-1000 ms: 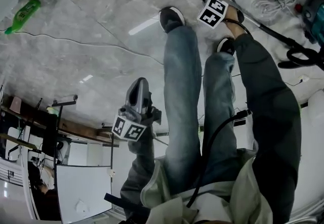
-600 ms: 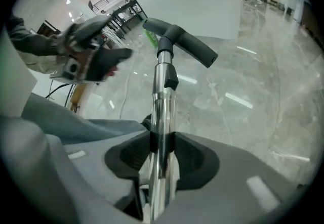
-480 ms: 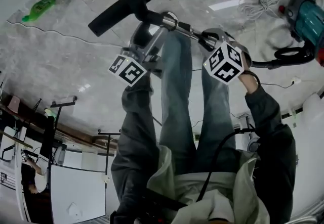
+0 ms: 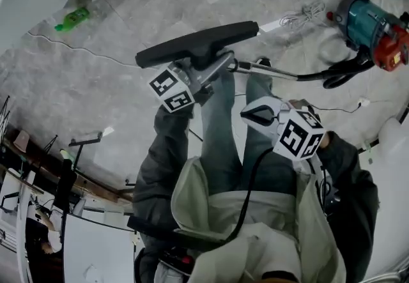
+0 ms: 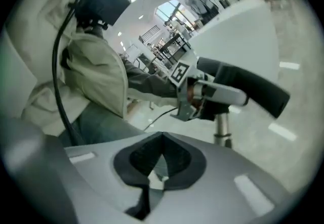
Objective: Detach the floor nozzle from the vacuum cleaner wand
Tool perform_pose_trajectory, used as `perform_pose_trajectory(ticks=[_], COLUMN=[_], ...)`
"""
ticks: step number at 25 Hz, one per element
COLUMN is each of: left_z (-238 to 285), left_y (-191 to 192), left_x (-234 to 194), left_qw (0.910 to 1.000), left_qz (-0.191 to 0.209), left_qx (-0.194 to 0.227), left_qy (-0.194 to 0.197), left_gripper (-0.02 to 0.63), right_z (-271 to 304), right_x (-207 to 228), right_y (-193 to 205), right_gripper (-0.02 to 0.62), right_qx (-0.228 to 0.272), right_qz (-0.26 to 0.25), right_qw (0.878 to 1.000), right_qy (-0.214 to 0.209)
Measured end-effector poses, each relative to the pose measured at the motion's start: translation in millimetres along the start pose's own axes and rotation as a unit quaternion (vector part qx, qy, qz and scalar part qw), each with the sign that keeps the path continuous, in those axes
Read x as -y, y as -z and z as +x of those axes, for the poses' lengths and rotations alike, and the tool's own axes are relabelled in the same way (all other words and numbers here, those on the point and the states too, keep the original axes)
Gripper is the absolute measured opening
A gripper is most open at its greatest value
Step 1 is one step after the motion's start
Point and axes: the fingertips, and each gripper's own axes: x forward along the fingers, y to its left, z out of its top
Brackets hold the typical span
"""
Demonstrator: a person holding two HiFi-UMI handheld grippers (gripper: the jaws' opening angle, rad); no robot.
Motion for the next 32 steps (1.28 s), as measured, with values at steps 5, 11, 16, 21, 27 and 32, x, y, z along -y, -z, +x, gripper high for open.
perform_pose_trajectory(ticks=[5,11,16,21,27,32], left_z=[18,11,8,11,-14,-29], left_y=[-55,-78,-69,-75,-106,-130], left_x=[52,125,218,315,406,488], left_qw=[0.9987,0.9977,0.9907,0.981,0.9729,0.9425], left_qz=[0.05,0.058,0.131,0.194,0.196,0.265], left_qx=[0.007,0.0,-0.034,-0.013,0.121,0.201], left_qy=[-0.008,-0.033,0.013,-0.002,-0.024,-0.037], left_gripper=[0.132,0.135,0.152,0.155,0.141,0.114], right_z=[-64,9,-9,-48,-94,-147], right_x=[66,66,-43,-113,-151,-162], right_y=[14,62,49,20,-19,-59], right_gripper=[0.046,0.288,0.175,0.234,0.053,0.05], right_qx=[0.04,-0.012,-0.036,0.013,0.035,0.061], right_qz=[-0.027,-0.084,-0.032,-0.072,-0.185,-0.199], right_qw=[0.958,0.977,0.957,0.955,0.981,0.959], right_qy=[0.281,0.195,-0.287,-0.289,-0.042,0.193])
